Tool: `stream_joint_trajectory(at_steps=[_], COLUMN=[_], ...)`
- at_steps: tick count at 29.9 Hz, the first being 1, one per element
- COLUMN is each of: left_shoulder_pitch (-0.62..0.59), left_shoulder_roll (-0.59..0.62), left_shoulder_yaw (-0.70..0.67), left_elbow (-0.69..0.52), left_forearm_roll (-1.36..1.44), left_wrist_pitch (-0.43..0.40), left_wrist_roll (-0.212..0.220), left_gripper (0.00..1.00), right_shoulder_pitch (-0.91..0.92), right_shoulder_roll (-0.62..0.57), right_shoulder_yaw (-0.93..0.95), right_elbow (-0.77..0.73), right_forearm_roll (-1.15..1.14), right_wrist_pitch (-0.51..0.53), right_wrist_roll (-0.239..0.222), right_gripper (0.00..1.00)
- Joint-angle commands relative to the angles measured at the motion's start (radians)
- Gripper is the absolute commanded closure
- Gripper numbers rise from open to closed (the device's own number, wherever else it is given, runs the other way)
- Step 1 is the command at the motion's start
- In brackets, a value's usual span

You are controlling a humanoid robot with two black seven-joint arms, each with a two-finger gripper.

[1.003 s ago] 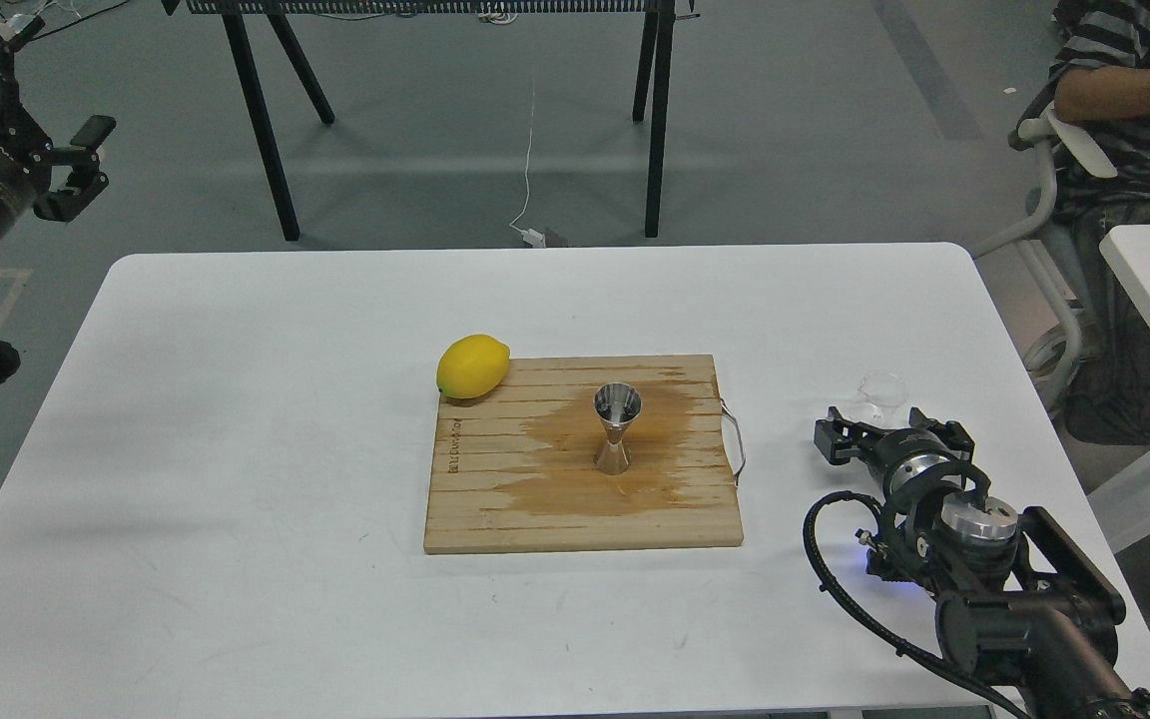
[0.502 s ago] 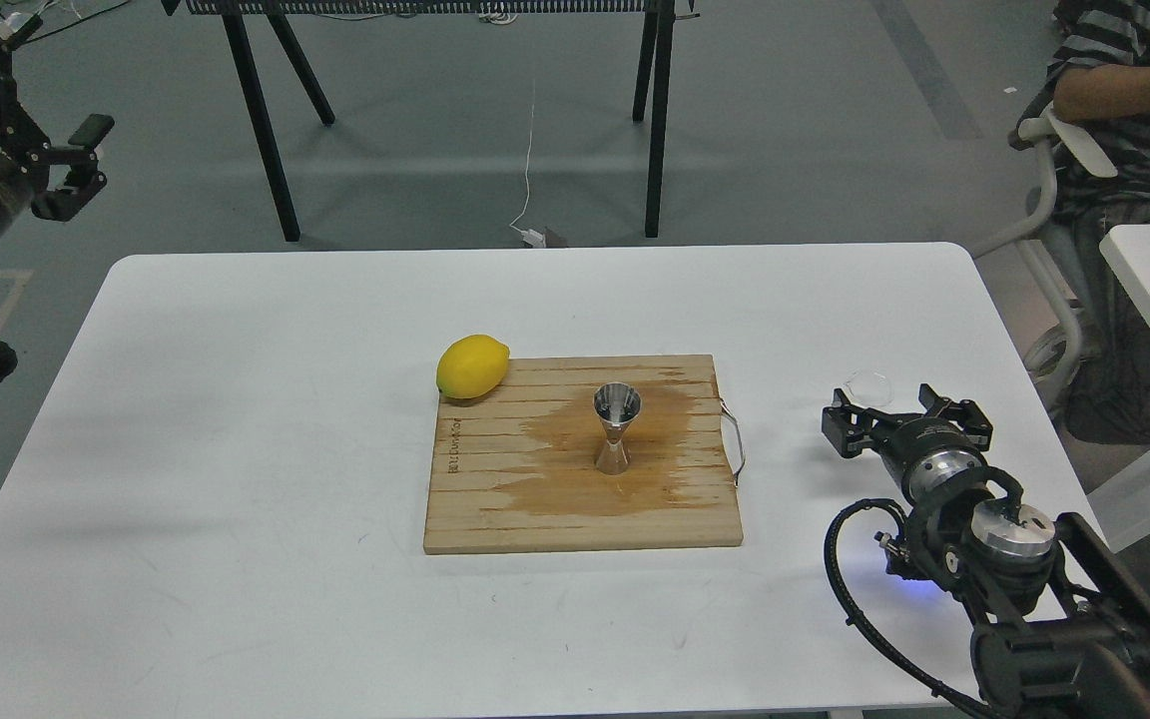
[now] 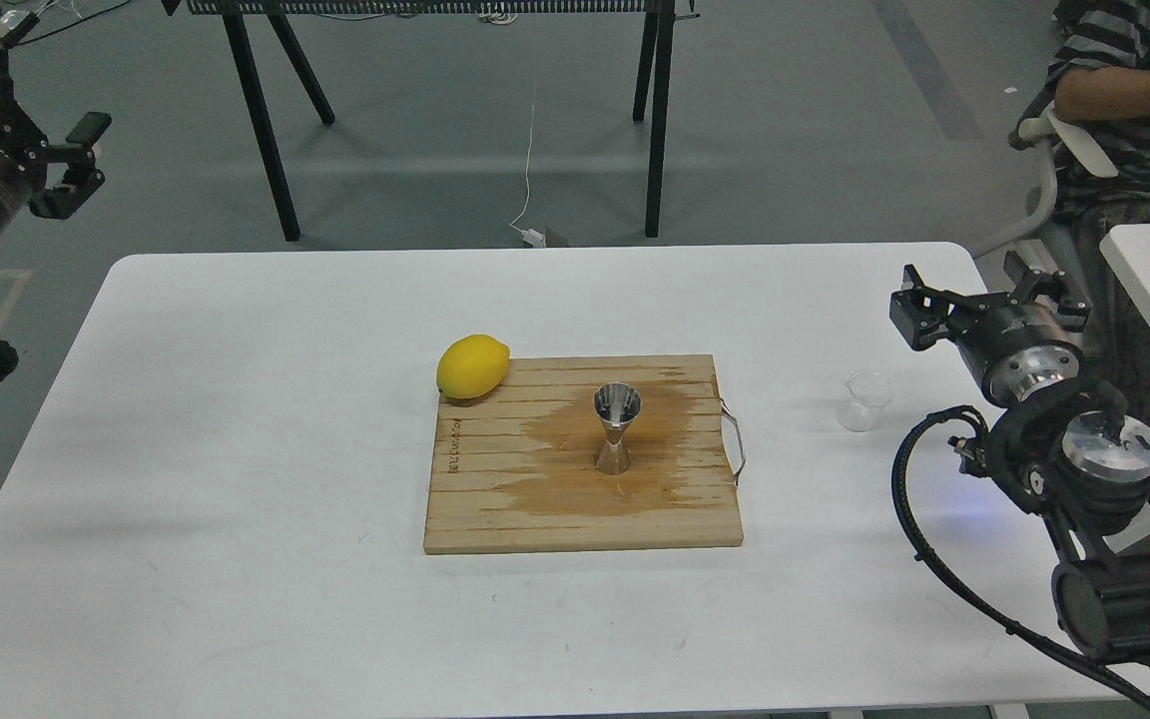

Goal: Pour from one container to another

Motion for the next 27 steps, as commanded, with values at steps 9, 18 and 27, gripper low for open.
stream_joint_trajectory(at_steps=[9, 18, 27], left_shoulder_pitch=[0.022, 0.036, 0.033], left_shoulder_roll=[-0.123, -0.244, -0.247], left_shoulder_yaw=[0.007, 0.017, 0.020], left_elbow=[0.035, 0.182, 0.191], left_forearm_roll=[-0.161, -0.218, -0.215], left_wrist_pitch=[0.036, 0.013, -0.023], left_wrist_roll=[0.011, 0.003, 0.005], left_gripper=[0.01, 0.01, 0.01], right_shoulder_pitch=[0.195, 0.209, 0.195], right_shoulder_roll=[-0.123, -0.166, -0.161], right_shoulder_yaw=[-0.274, -0.343, -0.355], right_elbow=[-0.514, -0.550, -0.548], right_forearm_roll=[-0.118, -0.118, -0.118], right_wrist_pitch=[0.547, 0.598, 0.597], right_wrist_roll=[-0.063, -0.054, -0.052], right_gripper=[0.02, 0.02, 0.01])
